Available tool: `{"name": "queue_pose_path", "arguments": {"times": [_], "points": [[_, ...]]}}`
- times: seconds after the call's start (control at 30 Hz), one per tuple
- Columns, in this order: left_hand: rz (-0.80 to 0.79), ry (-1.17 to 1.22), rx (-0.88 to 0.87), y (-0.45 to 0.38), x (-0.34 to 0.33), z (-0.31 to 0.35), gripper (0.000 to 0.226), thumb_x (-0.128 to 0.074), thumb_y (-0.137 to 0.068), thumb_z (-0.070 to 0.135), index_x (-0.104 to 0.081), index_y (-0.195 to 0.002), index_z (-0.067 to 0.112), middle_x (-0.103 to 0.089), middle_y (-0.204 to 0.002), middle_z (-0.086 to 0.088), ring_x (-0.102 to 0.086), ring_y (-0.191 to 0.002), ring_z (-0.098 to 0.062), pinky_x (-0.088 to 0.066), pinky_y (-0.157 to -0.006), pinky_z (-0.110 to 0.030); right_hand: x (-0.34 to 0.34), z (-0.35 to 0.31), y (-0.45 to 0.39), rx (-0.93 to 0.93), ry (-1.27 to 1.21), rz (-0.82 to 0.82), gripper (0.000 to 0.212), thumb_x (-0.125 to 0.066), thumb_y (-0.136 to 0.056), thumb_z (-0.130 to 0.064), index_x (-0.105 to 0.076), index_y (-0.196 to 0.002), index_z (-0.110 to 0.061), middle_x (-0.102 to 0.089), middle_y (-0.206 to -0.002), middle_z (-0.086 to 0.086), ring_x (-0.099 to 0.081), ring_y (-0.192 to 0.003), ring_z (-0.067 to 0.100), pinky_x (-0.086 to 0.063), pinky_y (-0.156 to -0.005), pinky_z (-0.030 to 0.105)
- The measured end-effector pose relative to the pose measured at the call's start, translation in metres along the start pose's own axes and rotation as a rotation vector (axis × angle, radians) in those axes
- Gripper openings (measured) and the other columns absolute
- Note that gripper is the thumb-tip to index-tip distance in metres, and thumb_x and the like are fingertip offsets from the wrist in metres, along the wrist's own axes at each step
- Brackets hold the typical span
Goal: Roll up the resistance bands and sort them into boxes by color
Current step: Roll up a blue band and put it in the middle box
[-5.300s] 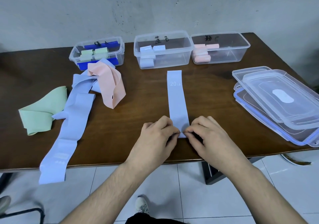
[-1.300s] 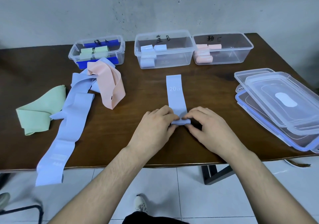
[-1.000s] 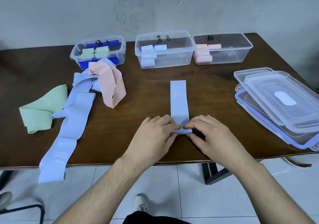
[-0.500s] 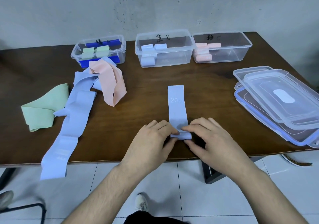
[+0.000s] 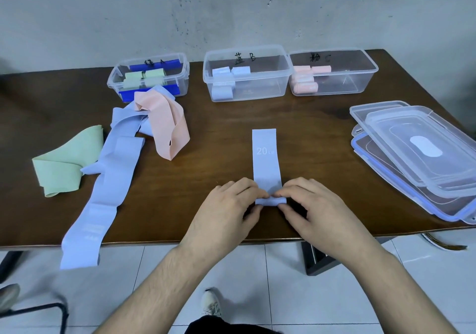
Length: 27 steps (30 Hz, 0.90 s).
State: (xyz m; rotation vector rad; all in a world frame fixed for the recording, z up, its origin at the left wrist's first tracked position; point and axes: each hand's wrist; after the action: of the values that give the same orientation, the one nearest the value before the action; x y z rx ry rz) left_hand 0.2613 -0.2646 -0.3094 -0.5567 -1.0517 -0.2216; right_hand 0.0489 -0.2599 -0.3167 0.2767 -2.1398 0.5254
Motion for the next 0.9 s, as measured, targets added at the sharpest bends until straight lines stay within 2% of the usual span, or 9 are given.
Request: {"name": "queue_pose_path", "arguments": {"times": [0.13, 0.3, 0.43, 0.6, 0.77, 0.9], "points": [[-0.022, -0.003, 0.013, -0.004, 0.0, -0.003, 0.023, -0.057, -0.091, 0.026, -0.07, -0.109, 0.023, -0.063, -0.106, 0.01, -0.061, -0.084, -0.015, -0.053, -0.069, -0.04, 0.0, -0.002, 0.0, 0.013, 0.023, 0.023, 0.029, -0.066, -0.09, -0.025, -0.065, -0.12, -0.029, -0.053, -0.112, -0.021, -0.049, -0.092, 0.008, -0.045, -0.081, 0.018], [-0.027, 0.025, 0.015, -0.004, -0.001, -0.004, 0.023, -0.056, -0.092, 0.026, -0.068, -0.112, 0.025, -0.061, -0.108, 0.012, -0.061, -0.087, -0.013, -0.053, -0.07, -0.04, -0.002, -0.002, -0.003, 0.01, 0.008, 0.034, 0.02, -0.063, -0.092, -0.025, -0.068, -0.111, -0.028, -0.055, -0.108, -0.022, -0.054, -0.092, 0.01, -0.049, -0.078, 0.022], [0.02, 0.012, -0.005, -0.004, 0.0, -0.003, 0.02, -0.063, -0.092, 0.02, -0.067, -0.111, 0.023, -0.059, -0.108, 0.009, -0.061, -0.082, -0.014, -0.051, -0.066, -0.036, -0.001, 0.002, -0.006, -0.004, -0.016, 0.024, 0.019, -0.065, -0.093, -0.025, -0.069, -0.111, -0.027, -0.056, -0.109, -0.023, -0.056, -0.096, 0.005, -0.048, -0.082, 0.021], [0.0, -0.011, -0.012, -0.007, 0.002, -0.006, 0.018, -0.067, -0.09, 0.019, -0.069, -0.108, 0.023, -0.063, -0.105, 0.011, -0.061, -0.08, -0.011, -0.05, -0.064, -0.032, 0.0, 0.003, -0.01, -0.027, -0.018, -0.006, 0.02, -0.064, -0.095, -0.025, -0.069, -0.114, -0.027, -0.056, -0.111, -0.024, -0.056, -0.101, 0.003, -0.048, -0.086, 0.019], [-0.033, -0.014, 0.008, -0.014, 0.004, -0.008, 0.02, -0.063, -0.092, 0.022, -0.071, -0.11, 0.023, -0.065, -0.107, 0.01, -0.064, -0.083, -0.013, -0.052, -0.067, -0.033, 0.002, 0.002, -0.011, -0.017, 0.025, -0.014, 0.03, -0.07, -0.09, -0.022, -0.067, -0.119, -0.029, -0.053, -0.113, -0.023, -0.052, -0.096, 0.006, -0.043, -0.08, 0.016], [-0.065, 0.005, 0.035, -0.015, 0.003, -0.008, 0.024, -0.058, -0.096, 0.025, -0.069, -0.118, 0.023, -0.063, -0.114, 0.01, -0.063, -0.091, -0.011, -0.052, -0.078, -0.034, 0.002, 0.002, -0.011, -0.023, 0.048, -0.007, 0.028, -0.074, -0.087, -0.018, -0.067, -0.112, -0.028, -0.052, -0.109, -0.023, -0.052, -0.091, 0.008, -0.041, -0.075, 0.012]]}}
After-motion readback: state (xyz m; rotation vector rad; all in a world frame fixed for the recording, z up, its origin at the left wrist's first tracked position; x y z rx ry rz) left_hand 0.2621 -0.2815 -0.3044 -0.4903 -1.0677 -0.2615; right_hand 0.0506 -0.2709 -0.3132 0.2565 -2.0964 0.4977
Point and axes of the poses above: each hand's wrist, its own y-axis away from the middle knuckle, its own x-axis out of the back of the hand, z = x × y
